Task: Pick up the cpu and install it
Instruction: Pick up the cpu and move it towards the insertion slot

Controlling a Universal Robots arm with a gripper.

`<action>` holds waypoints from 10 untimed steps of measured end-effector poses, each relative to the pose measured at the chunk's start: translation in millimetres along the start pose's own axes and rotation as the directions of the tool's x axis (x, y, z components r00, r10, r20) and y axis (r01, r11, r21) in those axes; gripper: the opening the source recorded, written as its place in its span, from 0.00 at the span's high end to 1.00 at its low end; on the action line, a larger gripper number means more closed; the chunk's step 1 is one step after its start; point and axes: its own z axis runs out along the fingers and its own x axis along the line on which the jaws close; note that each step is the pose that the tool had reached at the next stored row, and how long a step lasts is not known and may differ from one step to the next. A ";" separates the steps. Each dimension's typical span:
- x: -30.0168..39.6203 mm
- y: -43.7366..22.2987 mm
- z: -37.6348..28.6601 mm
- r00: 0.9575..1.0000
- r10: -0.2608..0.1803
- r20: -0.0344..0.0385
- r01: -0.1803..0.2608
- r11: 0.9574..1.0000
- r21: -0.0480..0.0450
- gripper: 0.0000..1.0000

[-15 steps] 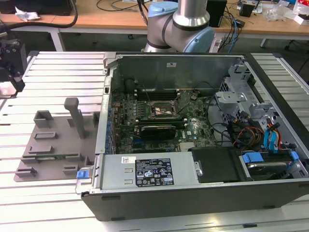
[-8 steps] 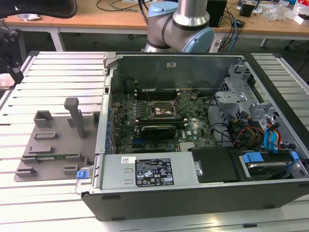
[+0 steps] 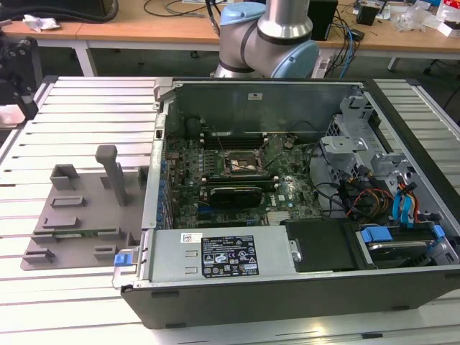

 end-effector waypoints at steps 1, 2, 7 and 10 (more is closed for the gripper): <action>-2.6 -0.1 0.1 1.000 0.000 0.000 0.000 1.000 0.000 0.45; -7.3 -0.4 0.2 1.000 0.000 0.000 0.000 1.000 0.001 0.45; -25.0 -1.3 0.2 1.000 0.000 0.000 0.000 1.000 0.006 0.45; -30.9 -1.6 0.2 1.000 0.000 -0.001 0.000 1.000 0.008 0.45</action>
